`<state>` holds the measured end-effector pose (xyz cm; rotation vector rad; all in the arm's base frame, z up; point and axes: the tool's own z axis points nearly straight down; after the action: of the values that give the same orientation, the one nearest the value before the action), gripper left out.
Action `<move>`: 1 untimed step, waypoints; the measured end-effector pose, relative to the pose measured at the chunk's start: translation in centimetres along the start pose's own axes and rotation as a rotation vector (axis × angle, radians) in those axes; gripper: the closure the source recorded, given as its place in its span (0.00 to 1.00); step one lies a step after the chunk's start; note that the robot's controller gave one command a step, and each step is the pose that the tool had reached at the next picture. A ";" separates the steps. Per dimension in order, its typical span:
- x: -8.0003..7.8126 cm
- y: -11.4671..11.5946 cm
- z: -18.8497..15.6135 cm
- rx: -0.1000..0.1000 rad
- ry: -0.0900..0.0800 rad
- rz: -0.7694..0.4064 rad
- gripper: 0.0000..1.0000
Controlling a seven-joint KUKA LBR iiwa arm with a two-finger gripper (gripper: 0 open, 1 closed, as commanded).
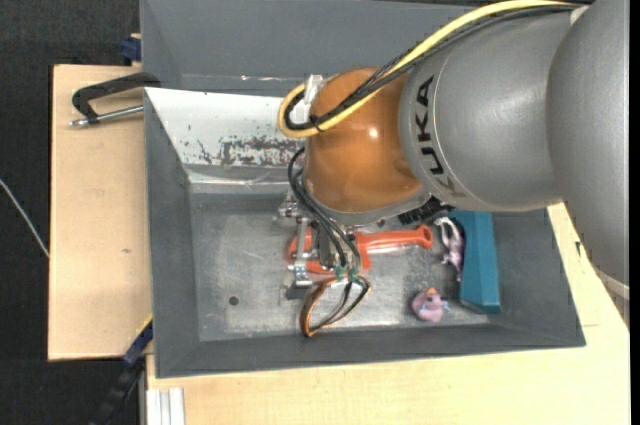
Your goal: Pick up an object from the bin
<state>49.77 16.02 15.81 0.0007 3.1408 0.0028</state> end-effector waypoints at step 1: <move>0.0 0.0 0.0 0.000 0.000 0.000 0.00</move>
Offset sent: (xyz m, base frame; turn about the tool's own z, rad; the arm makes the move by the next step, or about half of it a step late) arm 0.0131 -0.1160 -0.0881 -0.3116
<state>49.78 16.02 15.81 0.0013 3.1408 0.0030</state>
